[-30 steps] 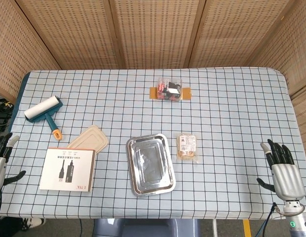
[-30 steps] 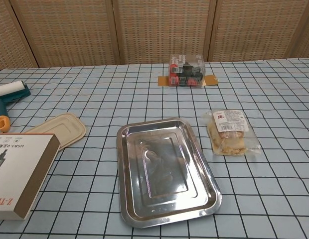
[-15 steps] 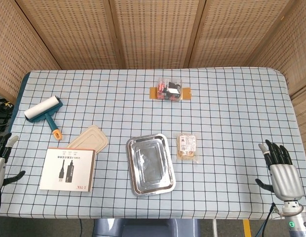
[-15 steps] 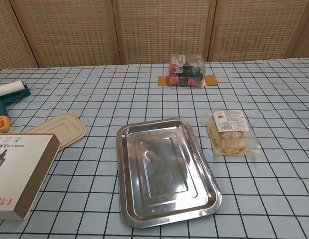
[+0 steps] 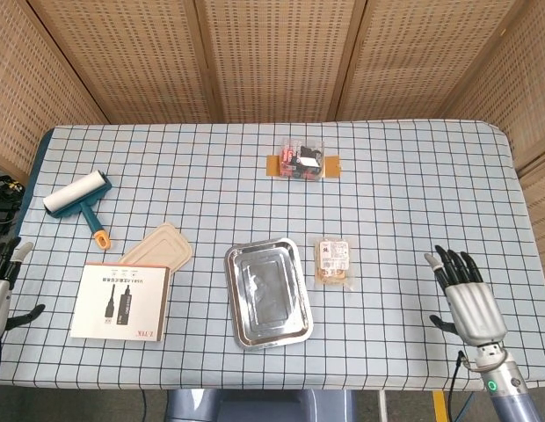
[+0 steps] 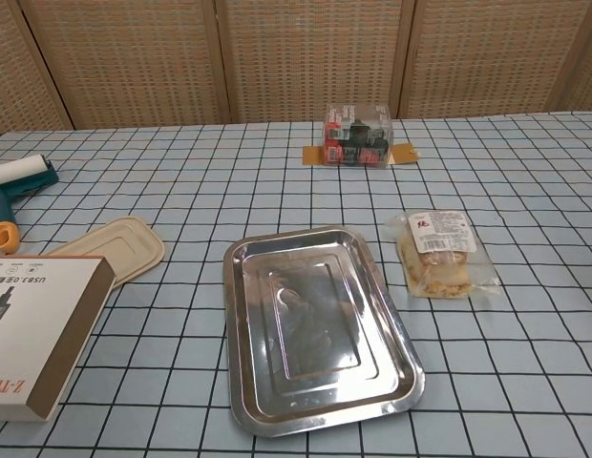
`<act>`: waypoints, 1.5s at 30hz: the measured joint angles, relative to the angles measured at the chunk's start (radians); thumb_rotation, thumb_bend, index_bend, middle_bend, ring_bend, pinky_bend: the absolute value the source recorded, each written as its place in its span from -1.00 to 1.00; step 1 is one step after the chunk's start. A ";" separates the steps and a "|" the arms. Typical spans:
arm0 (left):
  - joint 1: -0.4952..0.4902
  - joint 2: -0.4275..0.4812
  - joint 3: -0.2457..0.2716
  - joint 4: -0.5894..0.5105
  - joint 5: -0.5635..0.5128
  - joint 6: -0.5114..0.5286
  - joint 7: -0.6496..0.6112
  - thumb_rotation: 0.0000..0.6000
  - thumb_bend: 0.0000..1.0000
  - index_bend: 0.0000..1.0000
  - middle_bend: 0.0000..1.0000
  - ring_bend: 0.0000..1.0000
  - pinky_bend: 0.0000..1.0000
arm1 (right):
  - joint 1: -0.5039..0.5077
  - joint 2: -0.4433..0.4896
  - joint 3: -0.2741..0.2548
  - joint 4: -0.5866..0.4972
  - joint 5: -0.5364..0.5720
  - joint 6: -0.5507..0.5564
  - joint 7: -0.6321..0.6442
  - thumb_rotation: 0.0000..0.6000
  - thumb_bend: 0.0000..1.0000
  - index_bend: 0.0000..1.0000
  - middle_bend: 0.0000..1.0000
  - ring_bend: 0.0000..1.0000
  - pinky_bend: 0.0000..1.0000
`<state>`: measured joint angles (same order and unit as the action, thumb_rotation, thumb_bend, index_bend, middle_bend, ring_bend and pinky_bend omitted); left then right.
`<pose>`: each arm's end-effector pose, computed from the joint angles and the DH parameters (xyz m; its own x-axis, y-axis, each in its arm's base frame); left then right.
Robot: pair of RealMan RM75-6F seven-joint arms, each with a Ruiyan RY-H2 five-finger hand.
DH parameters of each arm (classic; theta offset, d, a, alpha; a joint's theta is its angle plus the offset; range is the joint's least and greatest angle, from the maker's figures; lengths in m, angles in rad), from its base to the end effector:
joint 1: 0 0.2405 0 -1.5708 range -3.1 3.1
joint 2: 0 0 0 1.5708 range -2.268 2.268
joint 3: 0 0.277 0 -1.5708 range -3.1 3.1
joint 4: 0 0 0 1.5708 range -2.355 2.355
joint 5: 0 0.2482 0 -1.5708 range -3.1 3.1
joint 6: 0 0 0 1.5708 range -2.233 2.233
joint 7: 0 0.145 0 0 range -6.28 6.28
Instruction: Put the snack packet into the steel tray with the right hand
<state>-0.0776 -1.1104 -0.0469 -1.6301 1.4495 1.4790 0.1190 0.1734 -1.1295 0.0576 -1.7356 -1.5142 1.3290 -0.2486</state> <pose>-0.3501 0.1831 0.1359 0.4891 0.0202 0.8720 0.8709 0.0446 -0.4895 -0.2997 -0.2114 0.0965 0.5114 -0.1029 0.8532 -0.8559 -0.1495 0.4950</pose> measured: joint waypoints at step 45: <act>-0.012 0.019 0.000 -0.005 -0.037 -0.053 -0.042 1.00 -0.76 -1.00 -1.00 -1.00 -1.00 | 0.539 -0.463 0.148 0.144 0.782 -0.305 -0.580 1.00 -0.87 -0.76 -0.92 -0.94 -0.72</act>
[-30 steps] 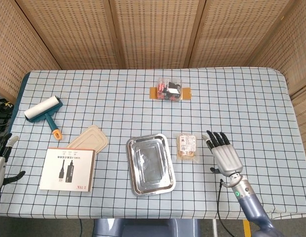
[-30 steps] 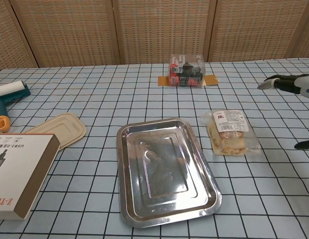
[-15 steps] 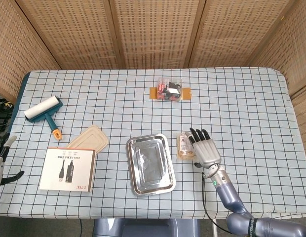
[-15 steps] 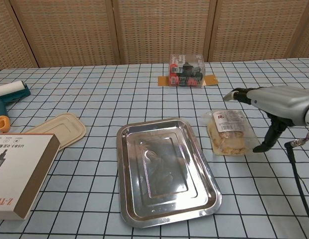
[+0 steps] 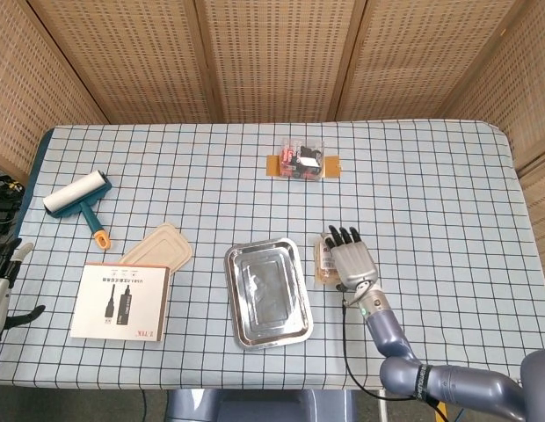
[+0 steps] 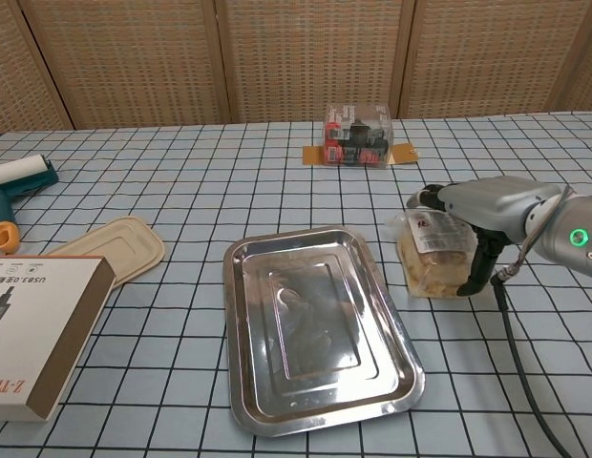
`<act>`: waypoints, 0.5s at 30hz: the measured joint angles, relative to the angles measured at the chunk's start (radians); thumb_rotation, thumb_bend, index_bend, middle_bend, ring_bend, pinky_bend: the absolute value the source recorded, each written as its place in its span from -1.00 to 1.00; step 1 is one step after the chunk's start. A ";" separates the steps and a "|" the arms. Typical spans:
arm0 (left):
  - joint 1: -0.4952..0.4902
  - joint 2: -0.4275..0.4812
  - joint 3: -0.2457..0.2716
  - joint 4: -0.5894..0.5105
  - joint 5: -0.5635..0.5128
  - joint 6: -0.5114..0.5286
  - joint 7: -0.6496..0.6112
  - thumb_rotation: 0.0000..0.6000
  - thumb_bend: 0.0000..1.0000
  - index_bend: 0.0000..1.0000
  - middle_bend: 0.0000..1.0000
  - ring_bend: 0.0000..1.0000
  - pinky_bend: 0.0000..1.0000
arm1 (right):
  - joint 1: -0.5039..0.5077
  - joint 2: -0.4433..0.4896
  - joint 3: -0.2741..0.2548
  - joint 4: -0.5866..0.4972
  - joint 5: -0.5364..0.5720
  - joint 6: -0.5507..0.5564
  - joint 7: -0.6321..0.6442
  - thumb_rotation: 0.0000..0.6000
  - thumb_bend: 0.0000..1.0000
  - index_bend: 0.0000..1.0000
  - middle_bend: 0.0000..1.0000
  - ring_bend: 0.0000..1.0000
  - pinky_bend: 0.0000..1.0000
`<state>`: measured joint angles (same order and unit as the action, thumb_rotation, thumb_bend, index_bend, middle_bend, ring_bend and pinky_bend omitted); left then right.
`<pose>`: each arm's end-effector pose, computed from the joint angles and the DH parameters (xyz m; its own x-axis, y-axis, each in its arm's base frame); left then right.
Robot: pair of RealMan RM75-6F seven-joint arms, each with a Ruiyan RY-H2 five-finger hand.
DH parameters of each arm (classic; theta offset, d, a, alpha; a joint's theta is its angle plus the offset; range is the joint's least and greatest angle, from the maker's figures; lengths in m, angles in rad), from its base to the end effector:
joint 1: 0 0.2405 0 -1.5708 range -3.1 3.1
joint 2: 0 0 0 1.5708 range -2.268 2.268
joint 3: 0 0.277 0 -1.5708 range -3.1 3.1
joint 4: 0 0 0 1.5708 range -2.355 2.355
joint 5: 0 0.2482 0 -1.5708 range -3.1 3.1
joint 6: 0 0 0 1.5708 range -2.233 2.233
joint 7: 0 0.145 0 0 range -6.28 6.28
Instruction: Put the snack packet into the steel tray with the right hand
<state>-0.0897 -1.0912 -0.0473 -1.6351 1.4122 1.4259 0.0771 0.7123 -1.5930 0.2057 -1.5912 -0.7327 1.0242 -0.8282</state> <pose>-0.3565 0.1870 0.1374 0.4575 0.0667 0.8867 0.8845 0.0680 -0.4615 -0.1727 -0.3442 -0.0691 0.5770 -0.3570 0.7346 -0.8162 -0.2202 0.5341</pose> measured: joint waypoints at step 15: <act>0.000 0.000 0.001 -0.002 0.000 0.002 0.002 1.00 -0.76 -1.00 -1.00 -1.00 -1.00 | -0.010 -0.052 -0.038 0.024 -0.189 0.121 0.087 1.00 -0.69 0.20 0.05 0.07 0.10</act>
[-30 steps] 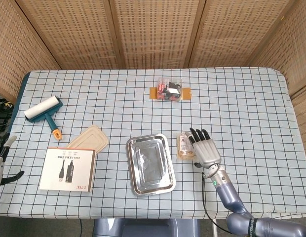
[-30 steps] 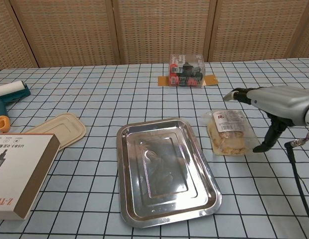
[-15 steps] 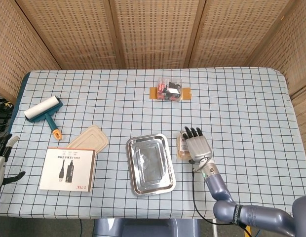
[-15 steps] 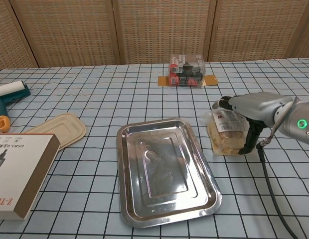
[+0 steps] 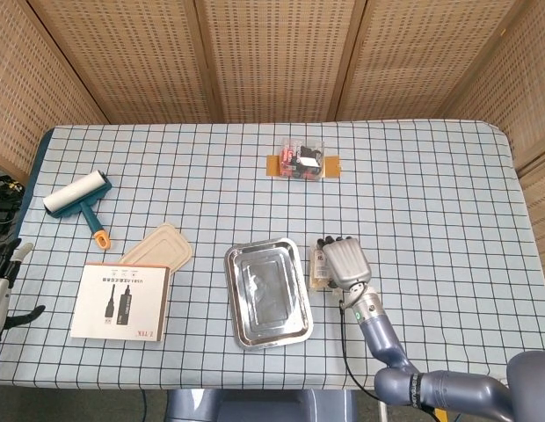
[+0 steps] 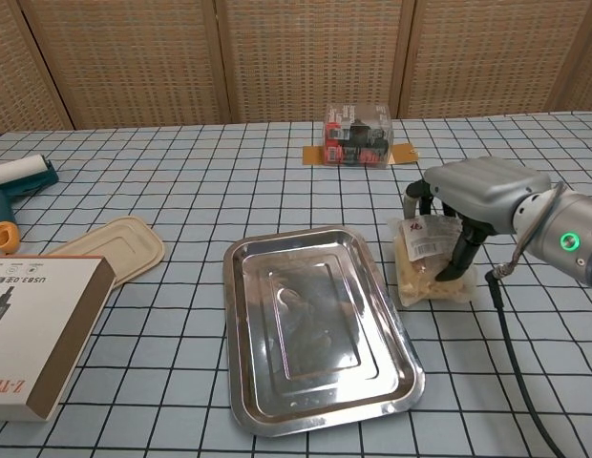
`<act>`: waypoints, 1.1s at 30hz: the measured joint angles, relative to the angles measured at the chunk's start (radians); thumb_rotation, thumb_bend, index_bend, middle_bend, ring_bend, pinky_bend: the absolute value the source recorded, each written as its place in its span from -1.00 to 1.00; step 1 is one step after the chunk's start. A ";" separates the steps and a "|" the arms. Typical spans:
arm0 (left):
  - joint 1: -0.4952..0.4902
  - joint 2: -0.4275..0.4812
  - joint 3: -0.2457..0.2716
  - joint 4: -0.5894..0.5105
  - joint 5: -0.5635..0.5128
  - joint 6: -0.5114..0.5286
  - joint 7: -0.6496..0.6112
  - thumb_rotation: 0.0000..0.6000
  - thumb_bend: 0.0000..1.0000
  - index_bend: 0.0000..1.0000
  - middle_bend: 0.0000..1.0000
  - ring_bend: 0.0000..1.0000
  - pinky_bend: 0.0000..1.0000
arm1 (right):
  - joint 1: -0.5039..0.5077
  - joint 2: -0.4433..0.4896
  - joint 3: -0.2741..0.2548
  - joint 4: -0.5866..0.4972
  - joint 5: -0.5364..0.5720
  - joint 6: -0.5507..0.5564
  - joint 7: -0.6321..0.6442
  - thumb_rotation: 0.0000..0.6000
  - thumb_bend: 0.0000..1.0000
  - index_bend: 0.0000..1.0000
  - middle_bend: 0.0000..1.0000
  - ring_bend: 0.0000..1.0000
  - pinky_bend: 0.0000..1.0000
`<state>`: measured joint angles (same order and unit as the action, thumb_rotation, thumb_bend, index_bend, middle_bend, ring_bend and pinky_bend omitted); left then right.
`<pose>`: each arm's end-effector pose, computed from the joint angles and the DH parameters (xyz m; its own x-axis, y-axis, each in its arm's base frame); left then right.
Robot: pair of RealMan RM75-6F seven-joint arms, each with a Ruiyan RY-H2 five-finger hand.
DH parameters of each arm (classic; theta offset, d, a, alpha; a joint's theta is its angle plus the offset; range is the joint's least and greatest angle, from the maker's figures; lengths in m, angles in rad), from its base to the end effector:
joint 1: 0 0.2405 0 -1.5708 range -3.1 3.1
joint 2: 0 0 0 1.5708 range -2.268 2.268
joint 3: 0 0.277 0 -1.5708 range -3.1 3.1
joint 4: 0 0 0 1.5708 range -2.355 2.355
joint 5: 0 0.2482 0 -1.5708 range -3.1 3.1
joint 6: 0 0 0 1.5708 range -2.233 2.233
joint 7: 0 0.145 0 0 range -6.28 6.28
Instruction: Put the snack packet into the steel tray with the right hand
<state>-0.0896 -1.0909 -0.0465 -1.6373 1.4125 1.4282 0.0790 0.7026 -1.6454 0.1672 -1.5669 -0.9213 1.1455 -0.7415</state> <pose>-0.3560 0.1867 0.1374 0.4578 0.0655 0.8866 0.8845 0.0676 -0.4617 -0.1561 -0.3352 -0.0713 0.5701 -0.2119 0.7938 -0.8152 -0.2659 0.5145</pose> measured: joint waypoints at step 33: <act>-0.005 0.018 0.008 -0.005 0.002 -0.019 -0.021 1.00 -0.76 -1.00 -1.00 -1.00 -1.00 | 0.045 -0.112 -0.028 -0.268 -0.047 0.123 -0.222 1.00 -0.78 -0.92 -1.00 -1.00 -1.00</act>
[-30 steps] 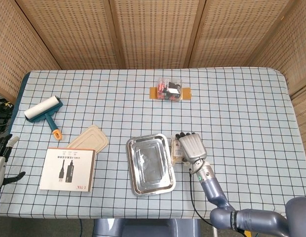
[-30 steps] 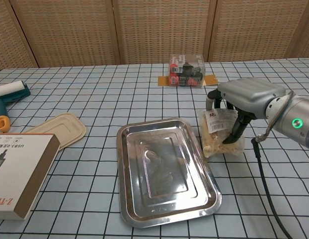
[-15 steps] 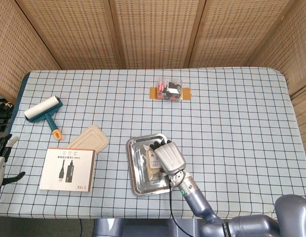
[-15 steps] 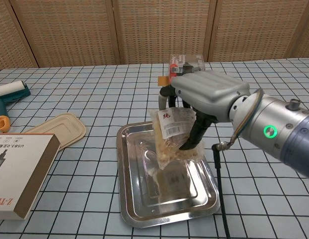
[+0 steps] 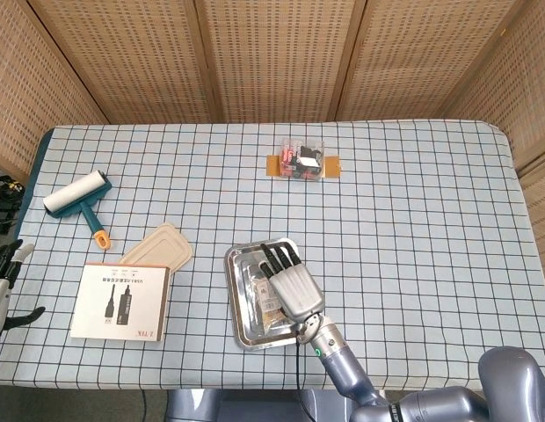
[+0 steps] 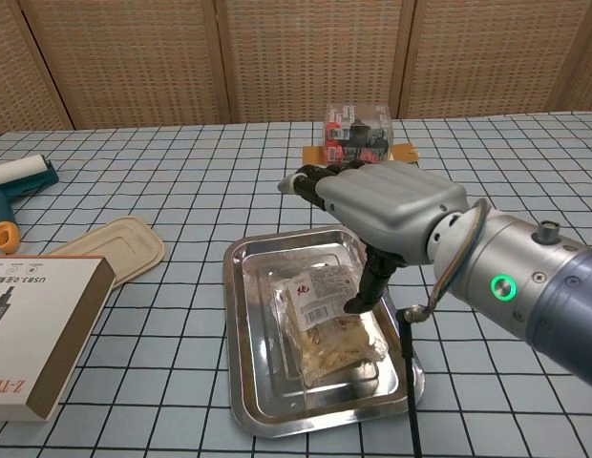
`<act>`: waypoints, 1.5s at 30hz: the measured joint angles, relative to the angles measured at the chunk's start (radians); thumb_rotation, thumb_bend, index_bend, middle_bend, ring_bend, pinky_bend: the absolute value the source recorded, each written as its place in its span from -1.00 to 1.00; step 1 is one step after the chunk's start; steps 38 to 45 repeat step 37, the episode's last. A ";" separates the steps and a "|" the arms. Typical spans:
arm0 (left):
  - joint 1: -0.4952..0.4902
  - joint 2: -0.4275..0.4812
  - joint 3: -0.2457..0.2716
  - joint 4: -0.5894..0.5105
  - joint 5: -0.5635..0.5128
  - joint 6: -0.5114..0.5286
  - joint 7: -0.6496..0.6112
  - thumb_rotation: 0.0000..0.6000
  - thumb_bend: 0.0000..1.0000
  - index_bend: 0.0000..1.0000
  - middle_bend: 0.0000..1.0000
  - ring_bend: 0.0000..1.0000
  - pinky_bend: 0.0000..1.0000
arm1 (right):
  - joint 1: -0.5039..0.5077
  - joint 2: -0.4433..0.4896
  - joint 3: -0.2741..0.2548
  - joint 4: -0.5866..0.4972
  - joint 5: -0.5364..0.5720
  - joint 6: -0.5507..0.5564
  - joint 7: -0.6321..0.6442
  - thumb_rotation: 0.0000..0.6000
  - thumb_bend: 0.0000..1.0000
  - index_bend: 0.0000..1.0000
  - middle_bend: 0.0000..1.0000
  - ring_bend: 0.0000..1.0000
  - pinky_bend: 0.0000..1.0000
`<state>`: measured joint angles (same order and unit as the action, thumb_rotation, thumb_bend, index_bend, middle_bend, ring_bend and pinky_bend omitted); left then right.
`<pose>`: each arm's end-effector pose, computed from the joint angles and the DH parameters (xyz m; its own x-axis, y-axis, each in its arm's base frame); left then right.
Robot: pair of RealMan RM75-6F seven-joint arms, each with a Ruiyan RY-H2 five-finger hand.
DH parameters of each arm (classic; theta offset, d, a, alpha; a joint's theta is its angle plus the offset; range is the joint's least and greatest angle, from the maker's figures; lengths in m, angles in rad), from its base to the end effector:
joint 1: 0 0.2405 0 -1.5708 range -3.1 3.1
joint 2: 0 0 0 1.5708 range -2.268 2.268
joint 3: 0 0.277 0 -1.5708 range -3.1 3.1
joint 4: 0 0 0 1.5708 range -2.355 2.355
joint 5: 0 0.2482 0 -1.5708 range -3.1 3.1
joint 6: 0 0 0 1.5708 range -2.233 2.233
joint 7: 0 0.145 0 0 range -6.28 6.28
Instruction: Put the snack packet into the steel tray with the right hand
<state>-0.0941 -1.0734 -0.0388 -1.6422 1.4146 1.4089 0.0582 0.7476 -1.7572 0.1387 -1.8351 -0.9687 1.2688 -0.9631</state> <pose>-0.3573 0.1862 0.1396 0.4497 0.0878 0.8889 0.8881 0.0622 -0.4554 -0.0557 -0.2626 -0.0889 0.5421 -0.1866 0.8193 -0.7876 -0.4526 0.4181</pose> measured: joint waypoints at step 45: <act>0.010 -0.033 -0.003 0.041 0.052 0.064 -0.006 1.00 -0.78 -1.00 -1.00 -1.00 -1.00 | -0.466 0.468 -0.219 0.197 -0.420 0.362 0.697 1.00 -0.78 -1.00 -1.00 -1.00 -1.00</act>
